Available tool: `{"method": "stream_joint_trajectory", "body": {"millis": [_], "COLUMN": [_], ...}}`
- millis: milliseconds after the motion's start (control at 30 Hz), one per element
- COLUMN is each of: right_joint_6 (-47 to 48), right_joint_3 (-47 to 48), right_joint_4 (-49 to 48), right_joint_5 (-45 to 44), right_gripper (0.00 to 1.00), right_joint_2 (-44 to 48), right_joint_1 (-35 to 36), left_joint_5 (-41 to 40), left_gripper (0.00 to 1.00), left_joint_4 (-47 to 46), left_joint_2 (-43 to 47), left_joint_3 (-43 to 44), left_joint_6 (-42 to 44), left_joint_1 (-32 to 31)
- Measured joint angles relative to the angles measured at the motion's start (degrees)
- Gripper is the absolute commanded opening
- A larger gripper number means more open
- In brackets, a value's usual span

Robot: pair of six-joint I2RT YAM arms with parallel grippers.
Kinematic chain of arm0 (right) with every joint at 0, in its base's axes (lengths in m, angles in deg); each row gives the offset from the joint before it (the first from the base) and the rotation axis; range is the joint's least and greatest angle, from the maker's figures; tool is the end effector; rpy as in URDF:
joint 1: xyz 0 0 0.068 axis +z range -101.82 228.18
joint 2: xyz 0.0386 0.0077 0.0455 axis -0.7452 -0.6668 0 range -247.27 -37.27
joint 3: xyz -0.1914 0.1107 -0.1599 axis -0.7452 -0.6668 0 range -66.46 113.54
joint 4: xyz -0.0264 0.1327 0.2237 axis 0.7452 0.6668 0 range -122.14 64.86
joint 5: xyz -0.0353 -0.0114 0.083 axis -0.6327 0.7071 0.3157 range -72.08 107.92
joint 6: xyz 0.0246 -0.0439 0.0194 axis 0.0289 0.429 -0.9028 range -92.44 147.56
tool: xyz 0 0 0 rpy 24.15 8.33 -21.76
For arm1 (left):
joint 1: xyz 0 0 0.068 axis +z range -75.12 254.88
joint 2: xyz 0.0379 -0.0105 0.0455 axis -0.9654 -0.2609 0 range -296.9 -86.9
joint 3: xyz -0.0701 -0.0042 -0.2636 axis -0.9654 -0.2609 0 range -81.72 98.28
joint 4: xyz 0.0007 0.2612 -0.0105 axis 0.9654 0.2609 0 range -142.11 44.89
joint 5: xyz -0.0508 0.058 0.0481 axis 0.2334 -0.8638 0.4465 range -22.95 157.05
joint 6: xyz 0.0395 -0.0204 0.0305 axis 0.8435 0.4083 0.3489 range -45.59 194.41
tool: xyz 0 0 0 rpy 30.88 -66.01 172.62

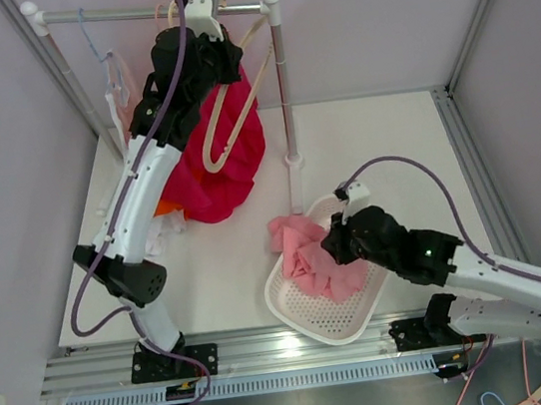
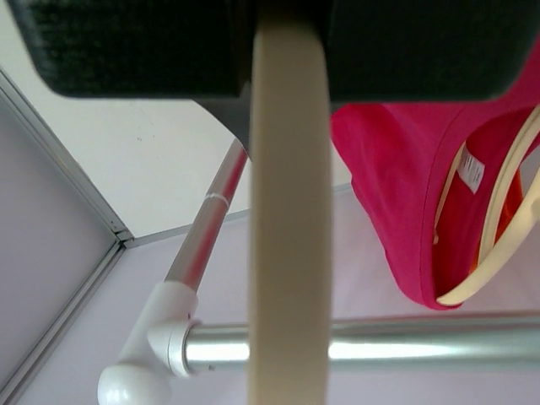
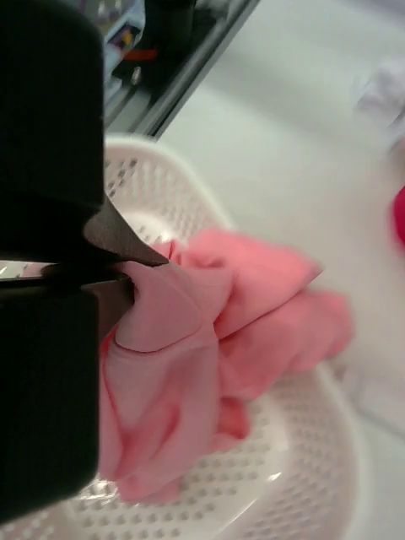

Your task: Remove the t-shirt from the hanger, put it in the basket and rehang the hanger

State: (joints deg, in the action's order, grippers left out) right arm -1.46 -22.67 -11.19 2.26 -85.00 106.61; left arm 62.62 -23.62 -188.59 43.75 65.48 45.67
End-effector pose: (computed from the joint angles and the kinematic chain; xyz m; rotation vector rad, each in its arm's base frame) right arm 0.1072 0.1561 0.3064 -0.3466 2.0296 0.7014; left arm 0.3352 -0.1843 0.5168 0.2353 1.6547 -0.4416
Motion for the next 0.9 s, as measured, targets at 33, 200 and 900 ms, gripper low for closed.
{"method": "stream_joint_trajectory", "body": {"millis": [33, 200, 900], "right_joint_6": [-1.68, -7.04, -5.25], "right_joint_3": [-0.20, 4.13, 15.61], "right_joint_4": [2.49, 15.41, 21.44], "right_joint_5": [-0.02, -2.32, -11.87], "right_gripper": [0.13, 0.77, 1.00], "right_joint_2": [-2.19, -11.96, 6.25], "right_joint_1": [0.00, 1.60, 8.63], "left_joint_5": [0.31, 0.63, -1.60], "left_gripper": [0.01, 0.01, 0.00], "left_joint_4": [0.17, 0.70, -7.93], "left_joint_2": [-1.62, -7.63, -12.55], "left_joint_3": [2.19, 8.07, 5.66], "left_joint_6": [0.13, 0.63, 2.01], "left_joint_1": [0.04, 0.11, 0.15]}}
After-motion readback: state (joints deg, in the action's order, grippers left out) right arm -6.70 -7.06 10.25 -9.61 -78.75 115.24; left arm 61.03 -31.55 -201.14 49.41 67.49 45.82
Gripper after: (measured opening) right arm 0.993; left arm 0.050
